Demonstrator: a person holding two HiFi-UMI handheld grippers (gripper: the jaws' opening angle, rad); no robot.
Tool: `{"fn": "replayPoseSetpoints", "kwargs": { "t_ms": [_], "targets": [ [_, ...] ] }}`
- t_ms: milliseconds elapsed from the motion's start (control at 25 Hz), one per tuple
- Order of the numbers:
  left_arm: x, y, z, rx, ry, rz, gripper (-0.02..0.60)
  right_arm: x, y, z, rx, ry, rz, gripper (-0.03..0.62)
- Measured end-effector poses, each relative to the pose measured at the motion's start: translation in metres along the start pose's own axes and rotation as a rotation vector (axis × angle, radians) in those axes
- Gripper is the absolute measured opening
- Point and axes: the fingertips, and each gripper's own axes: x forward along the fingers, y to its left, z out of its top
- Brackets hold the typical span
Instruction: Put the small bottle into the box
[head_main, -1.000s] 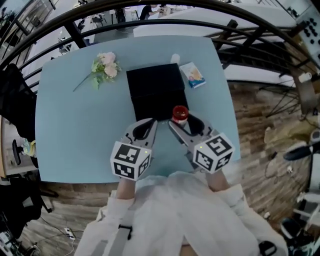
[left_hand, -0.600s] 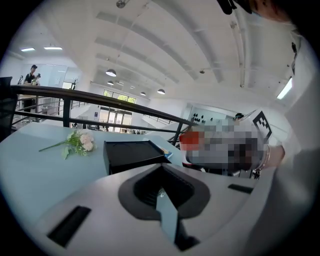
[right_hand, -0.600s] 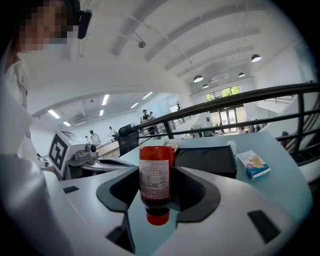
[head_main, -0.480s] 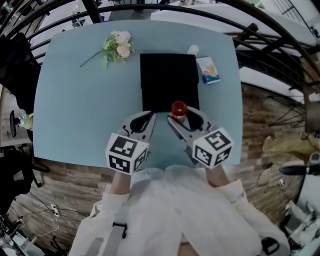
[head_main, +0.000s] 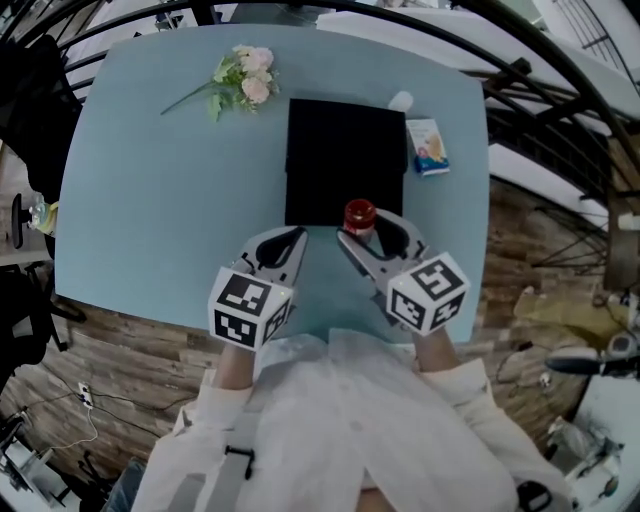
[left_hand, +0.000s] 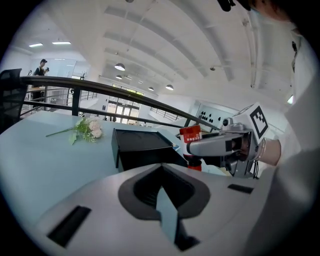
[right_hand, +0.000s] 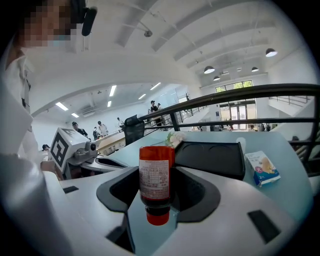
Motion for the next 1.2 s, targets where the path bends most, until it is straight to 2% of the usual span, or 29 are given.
{"fn": "replayPoseSetpoints", "kwargs": {
  "t_ms": [240, 440, 600, 840, 1200],
  "targets": [
    [0.006, 0.002, -0.001, -0.011, 0.001, 0.011, 0.002, 0.010, -0.028, -0.001, -0.048, 0.052, 0.000, 0.209],
    [0.011, -0.001, -0.008, 0.007, 0.026, 0.004, 0.002, 0.022, -0.053, 0.007, -0.081, 0.082, -0.034, 0.209],
    [0.016, -0.003, -0.011, -0.018, 0.013, 0.013, 0.002, 0.035, -0.065, 0.013, -0.143, 0.124, -0.042, 0.209],
    [0.021, -0.005, -0.013, -0.042, -0.006, 0.022, 0.002, 0.058, -0.074, -0.004, -0.253, 0.262, -0.032, 0.209],
    [0.023, 0.002, -0.020, -0.077, -0.013, 0.042, 0.002, 0.085, -0.082, -0.046, -0.348, 0.461, 0.005, 0.209]
  ]
}}
